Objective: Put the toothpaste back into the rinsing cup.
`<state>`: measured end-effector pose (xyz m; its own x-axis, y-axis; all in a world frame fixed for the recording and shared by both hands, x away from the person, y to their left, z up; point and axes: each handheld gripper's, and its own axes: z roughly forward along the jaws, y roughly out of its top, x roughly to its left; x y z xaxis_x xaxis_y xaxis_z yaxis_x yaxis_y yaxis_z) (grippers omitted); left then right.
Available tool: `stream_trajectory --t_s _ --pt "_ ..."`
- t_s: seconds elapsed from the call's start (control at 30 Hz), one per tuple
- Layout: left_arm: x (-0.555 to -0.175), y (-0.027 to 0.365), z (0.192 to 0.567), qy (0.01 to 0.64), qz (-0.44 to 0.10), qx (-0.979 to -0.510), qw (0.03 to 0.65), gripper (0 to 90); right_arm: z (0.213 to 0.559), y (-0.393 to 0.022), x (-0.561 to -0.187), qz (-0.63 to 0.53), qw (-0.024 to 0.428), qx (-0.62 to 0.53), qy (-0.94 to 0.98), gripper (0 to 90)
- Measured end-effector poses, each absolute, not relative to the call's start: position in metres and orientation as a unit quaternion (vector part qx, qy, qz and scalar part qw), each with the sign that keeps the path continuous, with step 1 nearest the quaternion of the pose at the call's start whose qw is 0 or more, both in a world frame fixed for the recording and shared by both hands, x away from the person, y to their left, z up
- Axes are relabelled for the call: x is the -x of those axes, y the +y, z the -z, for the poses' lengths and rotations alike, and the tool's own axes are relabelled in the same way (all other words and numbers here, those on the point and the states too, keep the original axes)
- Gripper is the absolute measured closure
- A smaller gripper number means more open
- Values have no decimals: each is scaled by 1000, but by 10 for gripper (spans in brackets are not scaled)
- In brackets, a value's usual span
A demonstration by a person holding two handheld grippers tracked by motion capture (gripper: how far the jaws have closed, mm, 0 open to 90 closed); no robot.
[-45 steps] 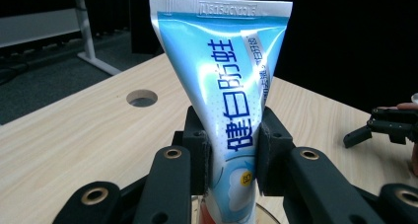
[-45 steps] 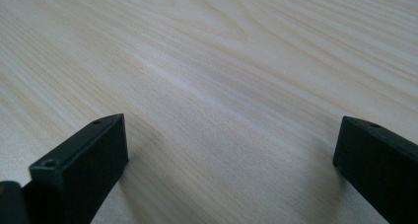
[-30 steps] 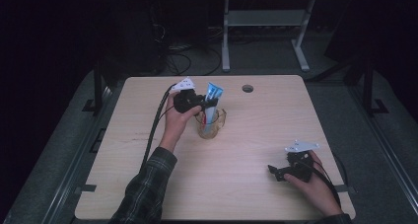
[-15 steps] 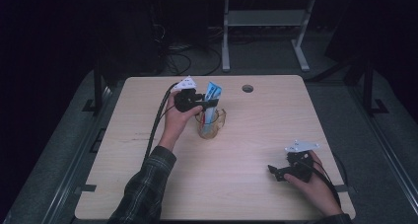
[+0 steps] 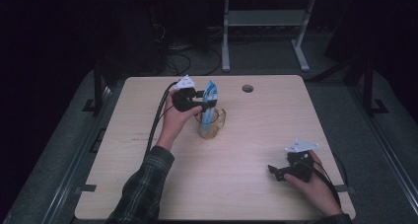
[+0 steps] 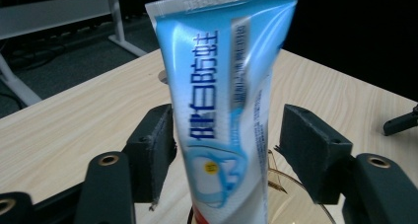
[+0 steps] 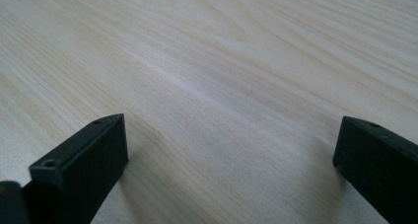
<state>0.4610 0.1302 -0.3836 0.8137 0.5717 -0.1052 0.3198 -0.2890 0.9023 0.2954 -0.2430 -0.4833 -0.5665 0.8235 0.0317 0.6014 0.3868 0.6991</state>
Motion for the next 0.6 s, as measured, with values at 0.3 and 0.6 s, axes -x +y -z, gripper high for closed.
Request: stream_trajectory --t_s 0.3,0.6 --pt "-457 140 375 293 -132 -793 517 321 483 -243 -295 -341 163 -436 817 0" --pt "-447 150 366 299 -129 -799 505 264 483 -243 -295 -341 163 -436 817 0"
